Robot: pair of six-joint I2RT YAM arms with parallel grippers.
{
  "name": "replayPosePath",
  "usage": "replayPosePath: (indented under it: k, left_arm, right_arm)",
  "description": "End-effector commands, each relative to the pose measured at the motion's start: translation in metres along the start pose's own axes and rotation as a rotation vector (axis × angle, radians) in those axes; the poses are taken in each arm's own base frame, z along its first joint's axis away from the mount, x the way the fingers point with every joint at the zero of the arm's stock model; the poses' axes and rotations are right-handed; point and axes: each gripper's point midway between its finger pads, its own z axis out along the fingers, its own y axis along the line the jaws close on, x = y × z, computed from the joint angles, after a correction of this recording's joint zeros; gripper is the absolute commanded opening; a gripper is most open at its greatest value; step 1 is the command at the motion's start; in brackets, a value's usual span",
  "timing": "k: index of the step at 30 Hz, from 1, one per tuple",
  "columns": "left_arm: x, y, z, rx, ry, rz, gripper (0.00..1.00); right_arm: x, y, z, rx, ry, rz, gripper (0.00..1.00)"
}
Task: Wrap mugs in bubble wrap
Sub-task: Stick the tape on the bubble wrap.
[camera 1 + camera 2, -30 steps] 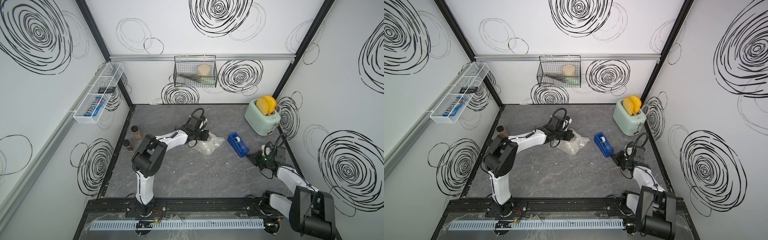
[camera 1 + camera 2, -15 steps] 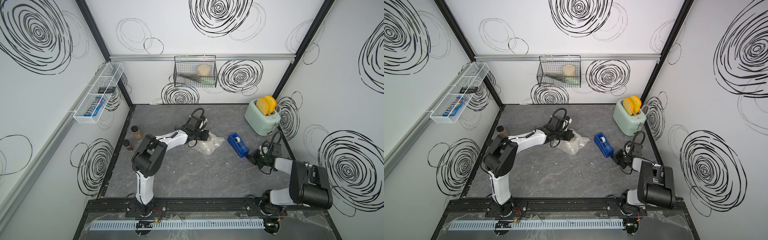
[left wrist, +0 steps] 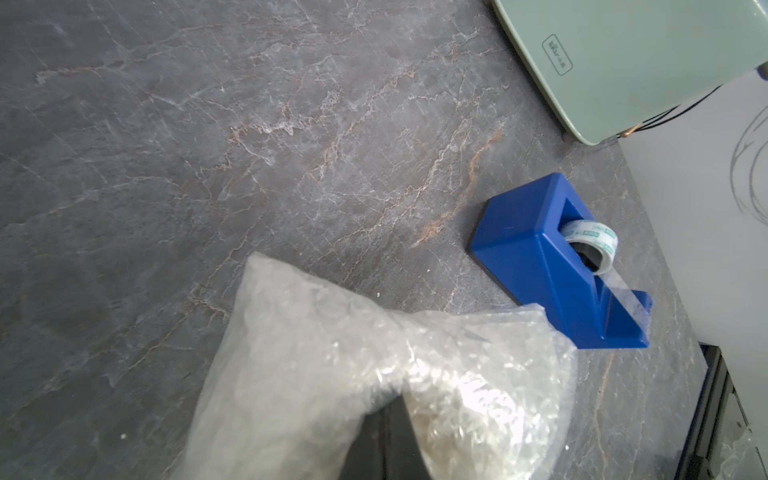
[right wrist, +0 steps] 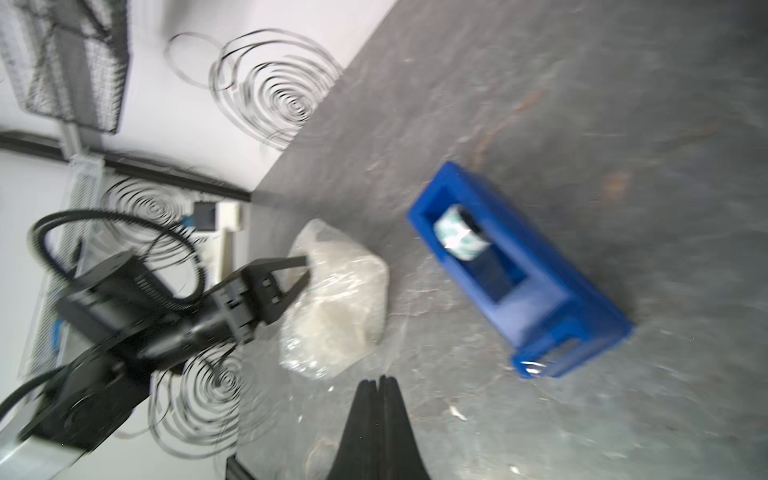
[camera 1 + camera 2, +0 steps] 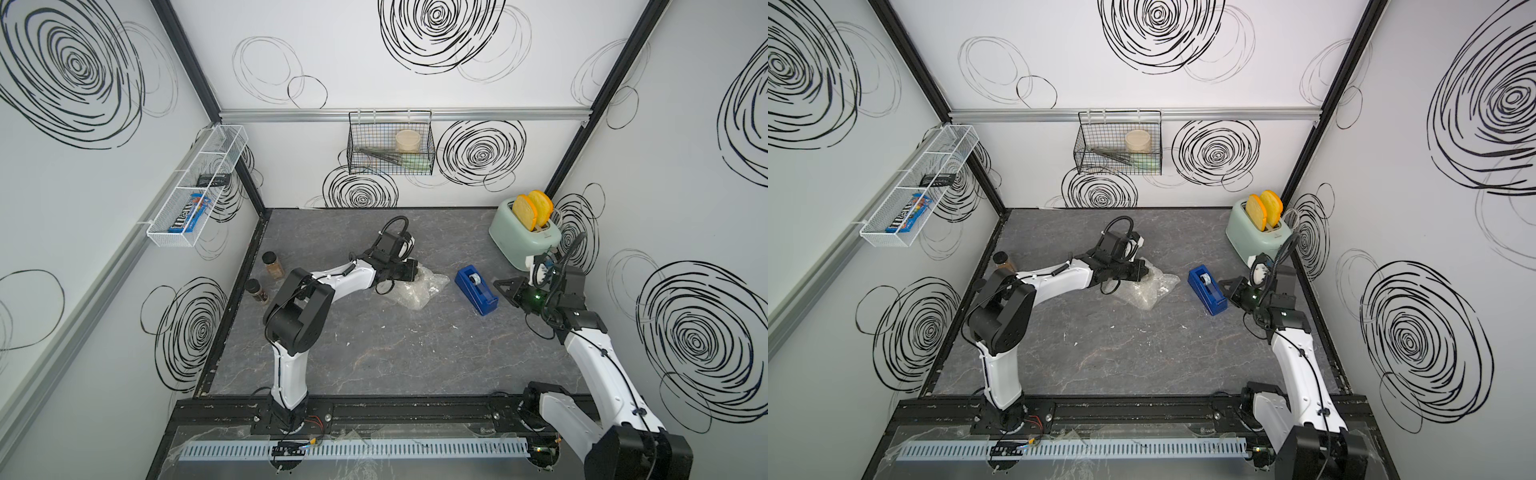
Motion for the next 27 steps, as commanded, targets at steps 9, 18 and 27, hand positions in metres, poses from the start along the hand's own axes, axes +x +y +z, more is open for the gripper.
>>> replayPosePath:
  k: [9,18,27]
  left_arm:
    - [0.029,0.027,0.013,0.037,0.083,-0.109,0.0]
    - [0.029,0.031,0.012,0.154,0.083,-0.197,0.0]
    - [0.027,0.034,0.01,0.18,0.076,-0.217,0.0]
  right_arm:
    - [0.052,0.099,0.093,-0.187,0.441,-0.217,0.0]
    - [0.083,0.075,0.16,-0.093,0.744,-0.341,0.0]
    - [0.079,0.077,0.189,-0.079,0.813,-0.416,0.0]
